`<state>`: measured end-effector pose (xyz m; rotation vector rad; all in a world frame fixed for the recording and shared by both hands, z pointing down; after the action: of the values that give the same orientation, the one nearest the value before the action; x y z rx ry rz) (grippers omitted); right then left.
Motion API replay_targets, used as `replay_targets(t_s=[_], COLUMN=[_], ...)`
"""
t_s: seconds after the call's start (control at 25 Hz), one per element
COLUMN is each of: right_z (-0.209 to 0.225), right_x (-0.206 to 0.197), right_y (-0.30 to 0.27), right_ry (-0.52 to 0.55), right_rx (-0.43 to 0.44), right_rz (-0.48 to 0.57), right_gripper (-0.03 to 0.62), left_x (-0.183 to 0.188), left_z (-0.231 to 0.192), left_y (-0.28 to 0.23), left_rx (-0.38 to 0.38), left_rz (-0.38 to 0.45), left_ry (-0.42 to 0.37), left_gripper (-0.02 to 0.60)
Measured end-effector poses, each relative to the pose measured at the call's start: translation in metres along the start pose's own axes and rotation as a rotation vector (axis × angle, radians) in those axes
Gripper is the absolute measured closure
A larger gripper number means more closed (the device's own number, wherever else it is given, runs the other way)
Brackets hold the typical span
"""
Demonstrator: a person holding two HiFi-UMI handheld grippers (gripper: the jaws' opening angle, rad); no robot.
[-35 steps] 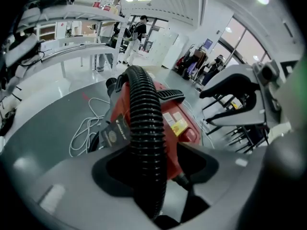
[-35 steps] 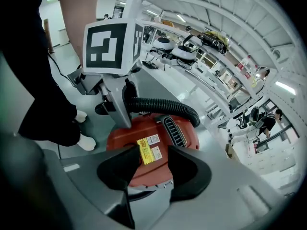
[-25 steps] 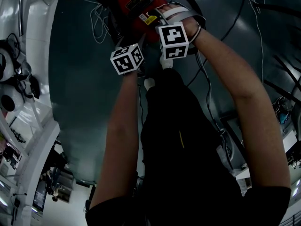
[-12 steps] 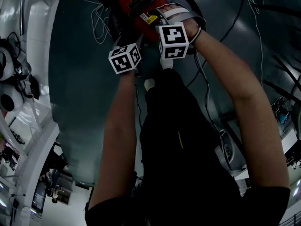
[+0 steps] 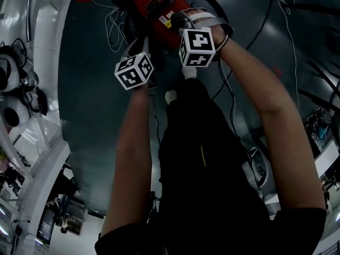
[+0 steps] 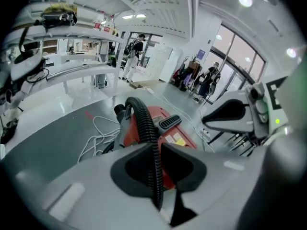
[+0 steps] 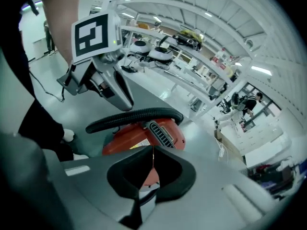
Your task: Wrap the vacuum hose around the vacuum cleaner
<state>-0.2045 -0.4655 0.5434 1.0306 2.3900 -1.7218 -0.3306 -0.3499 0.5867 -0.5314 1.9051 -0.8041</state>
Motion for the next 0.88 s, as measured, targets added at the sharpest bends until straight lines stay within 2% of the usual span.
replay_targets(t_s=[0.04,0.12,0.32,0.48,0.72,0.88], right_z=[0.003,0.008,0.009,0.006,0.005,0.017], right_x=[0.0,0.0,0.008,0.015,0.026,0.036], right_y=[0.004,0.011,0.029,0.048,0.081,0.121], right_ry=[-0.036,-0.094,-0.176,-0.194,-0.174,-0.269], right_rx=[-0.023,-0.047,-0.086,-0.116,-0.163,-0.247], right_rz=[0.002,-0.001,-0.019,-0.025,-0.033,0.024], right_gripper=[0.596,0.597,0.597,0.597,0.597,0.597], left_x=[0.003,0.008,0.021,0.03,0.038,0.045], left_z=[0.001,0.005,0.019,0.038,0.059,0.071], left_y=[0.004,0.011,0.031,0.05,0.083,0.108], left_rx=[-0.005,-0.023,-0.063,-0.103,-0.176,-0.192], left_rz=[0.007,0.003,0.005,0.002,-0.014,-0.006], left_ry=[-0.01,-0.04,-0.092,-0.153,-0.168,-0.185], left_gripper=[0.531,0.552,0.571,0.571,0.572,0.572])
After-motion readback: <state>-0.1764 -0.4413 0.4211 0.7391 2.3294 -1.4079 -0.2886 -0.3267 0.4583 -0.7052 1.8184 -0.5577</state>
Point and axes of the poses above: the fingertips, and each gripper's own axes: y backward along the fingers, z to its right, x out of its top, the point moved 9 cm from there along y, backward along the fingers
